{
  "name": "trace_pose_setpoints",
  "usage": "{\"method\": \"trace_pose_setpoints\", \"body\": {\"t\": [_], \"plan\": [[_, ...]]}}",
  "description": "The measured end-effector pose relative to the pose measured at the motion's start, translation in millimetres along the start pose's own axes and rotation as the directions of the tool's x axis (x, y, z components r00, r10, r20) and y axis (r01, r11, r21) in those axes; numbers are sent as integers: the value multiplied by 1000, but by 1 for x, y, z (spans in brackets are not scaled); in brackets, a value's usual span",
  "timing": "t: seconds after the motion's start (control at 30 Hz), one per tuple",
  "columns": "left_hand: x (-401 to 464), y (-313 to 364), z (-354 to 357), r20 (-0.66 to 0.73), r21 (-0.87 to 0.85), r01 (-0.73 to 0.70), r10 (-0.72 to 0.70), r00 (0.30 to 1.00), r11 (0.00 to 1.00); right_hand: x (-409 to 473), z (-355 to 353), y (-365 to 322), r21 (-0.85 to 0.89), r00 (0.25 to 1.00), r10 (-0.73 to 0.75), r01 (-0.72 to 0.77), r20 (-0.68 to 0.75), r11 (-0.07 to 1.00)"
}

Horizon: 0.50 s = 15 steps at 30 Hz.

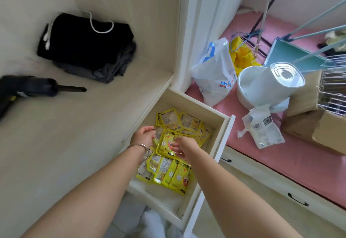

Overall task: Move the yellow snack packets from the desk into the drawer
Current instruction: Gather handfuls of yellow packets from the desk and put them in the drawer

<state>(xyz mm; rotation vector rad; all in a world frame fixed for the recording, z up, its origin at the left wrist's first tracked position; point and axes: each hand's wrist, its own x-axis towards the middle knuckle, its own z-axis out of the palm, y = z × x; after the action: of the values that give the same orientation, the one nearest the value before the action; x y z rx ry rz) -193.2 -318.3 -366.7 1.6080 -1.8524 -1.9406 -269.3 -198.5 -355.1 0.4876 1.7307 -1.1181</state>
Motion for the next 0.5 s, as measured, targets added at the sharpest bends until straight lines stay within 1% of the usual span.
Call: {"method": "trace_pose_setpoints", "body": {"t": [0.1, 0.27, 0.37, 0.5], "plan": [[-23, 3, -11, -49, -85, -22, 18, 999, 996, -22, 15, -13, -24, 996, -48, 50, 69, 998], [-63, 1, -46, -189, -248, -70, 22, 982, 966, -59, 57, -13, -143, 967, -132, 166, 218, 976], [-88, -7, -83, -301, -302, -126, 31, 953, 945, -80, 89, 1, -177, 940, -131, 194, 314, 965], [-124, -36, -147, -443, -374, -161, -23, 896, 914, -114, 141, 28, -287, 895, -87, 231, 438, 930]]}}
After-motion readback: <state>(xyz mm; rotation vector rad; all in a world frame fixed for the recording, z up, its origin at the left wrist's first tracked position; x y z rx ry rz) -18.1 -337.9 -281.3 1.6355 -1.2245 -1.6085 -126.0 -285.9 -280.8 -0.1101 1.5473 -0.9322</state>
